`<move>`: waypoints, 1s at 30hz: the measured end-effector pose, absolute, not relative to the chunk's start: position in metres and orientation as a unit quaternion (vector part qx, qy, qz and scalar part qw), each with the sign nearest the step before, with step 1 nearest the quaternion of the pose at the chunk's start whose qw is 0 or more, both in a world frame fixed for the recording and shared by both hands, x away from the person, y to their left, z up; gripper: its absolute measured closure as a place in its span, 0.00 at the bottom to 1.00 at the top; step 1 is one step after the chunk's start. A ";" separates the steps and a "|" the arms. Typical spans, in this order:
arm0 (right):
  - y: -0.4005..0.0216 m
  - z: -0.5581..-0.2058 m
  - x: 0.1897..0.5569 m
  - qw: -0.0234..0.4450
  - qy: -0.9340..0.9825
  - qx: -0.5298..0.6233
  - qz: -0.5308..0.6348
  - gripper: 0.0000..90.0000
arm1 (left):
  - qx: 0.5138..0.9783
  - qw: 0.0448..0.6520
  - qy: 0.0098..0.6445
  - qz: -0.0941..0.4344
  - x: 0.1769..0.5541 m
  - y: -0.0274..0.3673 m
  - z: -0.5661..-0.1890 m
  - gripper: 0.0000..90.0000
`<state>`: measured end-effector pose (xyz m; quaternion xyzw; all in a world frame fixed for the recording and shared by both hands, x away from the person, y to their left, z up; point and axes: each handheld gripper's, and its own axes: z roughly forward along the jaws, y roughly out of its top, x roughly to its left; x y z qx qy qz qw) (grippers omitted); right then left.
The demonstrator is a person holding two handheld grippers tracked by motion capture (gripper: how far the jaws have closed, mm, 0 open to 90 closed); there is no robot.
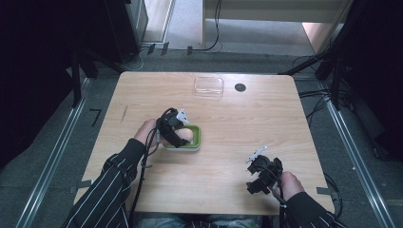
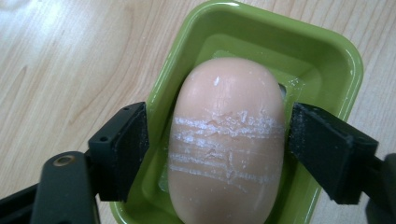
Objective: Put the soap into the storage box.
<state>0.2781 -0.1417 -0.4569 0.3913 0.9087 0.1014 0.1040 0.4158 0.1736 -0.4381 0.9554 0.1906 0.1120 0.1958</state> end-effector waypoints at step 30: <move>-0.142 -0.456 0.278 0.105 0.909 0.389 0.104 0.16 | 0.921 0.189 0.306 0.149 0.393 0.192 -0.407 0.07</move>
